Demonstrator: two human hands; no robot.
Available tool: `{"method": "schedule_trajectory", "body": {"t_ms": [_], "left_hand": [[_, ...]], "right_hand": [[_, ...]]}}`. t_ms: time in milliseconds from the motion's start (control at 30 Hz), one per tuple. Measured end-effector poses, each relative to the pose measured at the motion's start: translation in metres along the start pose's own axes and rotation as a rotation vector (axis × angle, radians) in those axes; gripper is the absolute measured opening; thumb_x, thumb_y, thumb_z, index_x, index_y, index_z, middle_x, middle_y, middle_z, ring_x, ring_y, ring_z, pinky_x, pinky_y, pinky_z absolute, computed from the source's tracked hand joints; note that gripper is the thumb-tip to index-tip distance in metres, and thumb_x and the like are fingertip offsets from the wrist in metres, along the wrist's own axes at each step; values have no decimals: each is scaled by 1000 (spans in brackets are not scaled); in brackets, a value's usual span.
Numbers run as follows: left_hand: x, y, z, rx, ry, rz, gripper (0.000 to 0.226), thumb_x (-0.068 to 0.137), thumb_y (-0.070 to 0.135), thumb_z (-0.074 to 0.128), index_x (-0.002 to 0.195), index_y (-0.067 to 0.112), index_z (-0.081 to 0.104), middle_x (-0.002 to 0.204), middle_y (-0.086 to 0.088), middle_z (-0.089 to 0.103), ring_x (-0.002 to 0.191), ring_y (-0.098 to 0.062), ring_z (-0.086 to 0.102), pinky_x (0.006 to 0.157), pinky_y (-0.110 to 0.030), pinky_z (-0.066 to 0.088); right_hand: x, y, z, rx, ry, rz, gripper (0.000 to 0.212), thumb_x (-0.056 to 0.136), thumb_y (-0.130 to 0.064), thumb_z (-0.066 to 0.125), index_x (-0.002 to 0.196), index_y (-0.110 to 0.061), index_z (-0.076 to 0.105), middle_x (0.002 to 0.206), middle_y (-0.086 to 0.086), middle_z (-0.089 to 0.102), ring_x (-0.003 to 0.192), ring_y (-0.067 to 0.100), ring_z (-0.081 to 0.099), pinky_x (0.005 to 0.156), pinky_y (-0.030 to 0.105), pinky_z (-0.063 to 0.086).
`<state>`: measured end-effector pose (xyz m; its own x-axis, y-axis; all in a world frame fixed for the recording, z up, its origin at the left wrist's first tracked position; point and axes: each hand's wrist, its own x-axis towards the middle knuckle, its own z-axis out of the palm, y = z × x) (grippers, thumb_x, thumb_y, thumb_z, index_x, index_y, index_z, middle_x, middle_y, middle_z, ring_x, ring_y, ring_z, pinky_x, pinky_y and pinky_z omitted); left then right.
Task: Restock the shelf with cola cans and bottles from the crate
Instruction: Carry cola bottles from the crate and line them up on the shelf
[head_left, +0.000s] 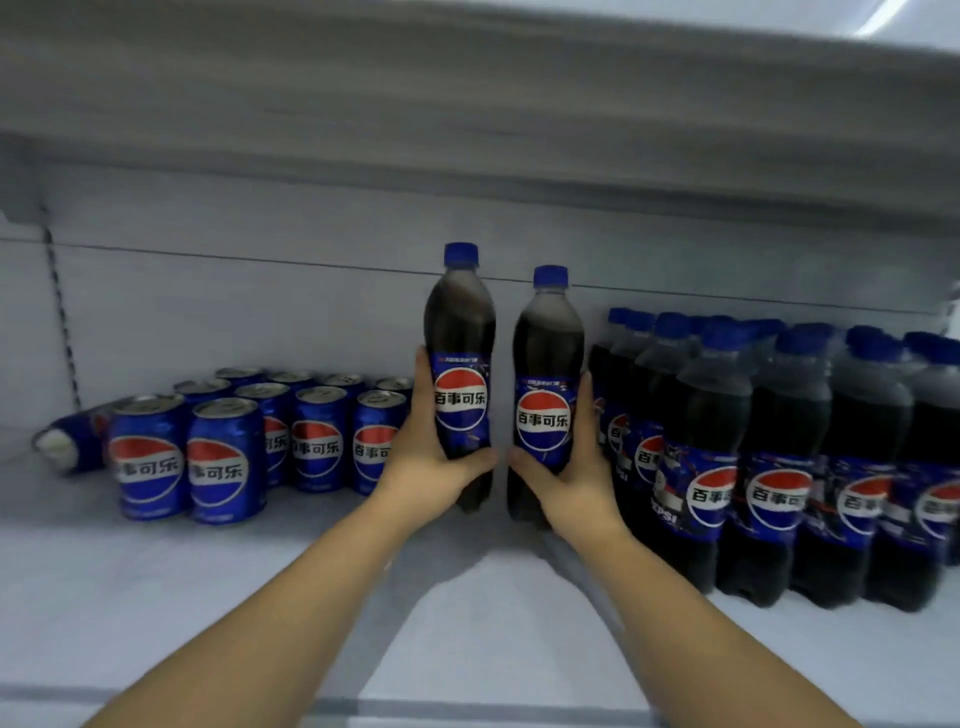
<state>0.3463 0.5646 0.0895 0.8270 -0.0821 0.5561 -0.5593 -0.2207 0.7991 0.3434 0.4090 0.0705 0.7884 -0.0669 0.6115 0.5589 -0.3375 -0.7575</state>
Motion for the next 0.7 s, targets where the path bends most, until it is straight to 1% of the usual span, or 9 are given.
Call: {"method": "schedule_trajectory", "body": {"t_ms": [67, 100, 200, 300, 433, 533, 567, 667, 700], "left_hand": [[-18, 24, -8, 28, -20, 61, 114, 75, 7, 74, 139, 48, -10, 122, 33, 33, 114, 9, 38, 93, -15, 36], [-29, 37, -11, 28, -31, 84, 113, 75, 7, 75, 136, 52, -10, 120, 35, 32, 114, 8, 39, 95, -17, 36], [-62, 74, -10, -15, -75, 123, 112, 76, 6, 74, 128, 58, -10, 120, 32, 32, 120, 3, 38, 99, -26, 37], [-88, 98, -1, -13, -120, 160, 113, 75, 10, 74, 124, 62, -13, 121, 32, 35, 121, 1, 41, 99, -27, 39], [-109, 118, 25, -64, -166, 126, 114, 76, 12, 74, 135, 53, -15, 125, 24, 37, 116, 1, 43, 94, -23, 39], [-122, 130, 59, -109, -199, 110, 114, 77, 10, 73, 139, 49, -15, 126, 22, 37, 115, 1, 43, 92, -21, 39], [-125, 134, 72, -119, -206, 113, 114, 77, 10, 73, 137, 50, -15, 127, 21, 38, 115, 1, 43, 92, -21, 39], [-130, 145, 118, -140, -228, 119, 115, 76, 11, 74, 136, 52, -15, 128, 22, 38, 117, 1, 43, 95, -22, 39], [-130, 150, 133, -148, -242, 118, 116, 76, 11, 74, 138, 51, -15, 126, 25, 38, 117, 2, 43, 96, -22, 39]], "right_hand": [[-19, -25, -11, -36, 50, -39, 98, 81, -17, 70, 127, -58, -5, 127, -30, 33, 118, -7, 37, 97, 20, 33], [-28, -38, -17, -43, 67, -48, 98, 81, -17, 71, 129, -57, -5, 127, -30, 32, 117, -10, 37, 98, 20, 32], [-55, -68, -35, -13, 81, -50, 101, 81, -16, 71, 138, -51, -5, 122, -43, 29, 109, -27, 38, 96, 13, 34], [-81, -87, -54, -17, 88, -45, 101, 82, -14, 69, 142, -47, -6, 122, -41, 34, 109, -25, 43, 89, 5, 39], [-114, -100, -90, -60, 122, -7, 97, 83, -15, 68, 129, -60, -4, 122, -34, 40, 107, -21, 47, 84, 2, 40], [-132, -99, -124, -105, 171, -3, 97, 83, -15, 69, 127, -61, -4, 118, -37, 38, 101, -27, 45, 80, -3, 38], [-137, -96, -136, -110, 187, -1, 97, 82, -14, 69, 129, -59, -3, 118, -38, 38, 101, -28, 45, 81, -2, 38], [-145, -84, -179, -106, 220, 2, 98, 81, -12, 69, 133, -58, 0, 120, -40, 37, 107, -23, 46, 89, 9, 41], [-146, -80, -195, -111, 230, 1, 99, 81, -12, 69, 135, -57, 0, 120, -40, 37, 107, -23, 46, 88, 9, 41]]}}
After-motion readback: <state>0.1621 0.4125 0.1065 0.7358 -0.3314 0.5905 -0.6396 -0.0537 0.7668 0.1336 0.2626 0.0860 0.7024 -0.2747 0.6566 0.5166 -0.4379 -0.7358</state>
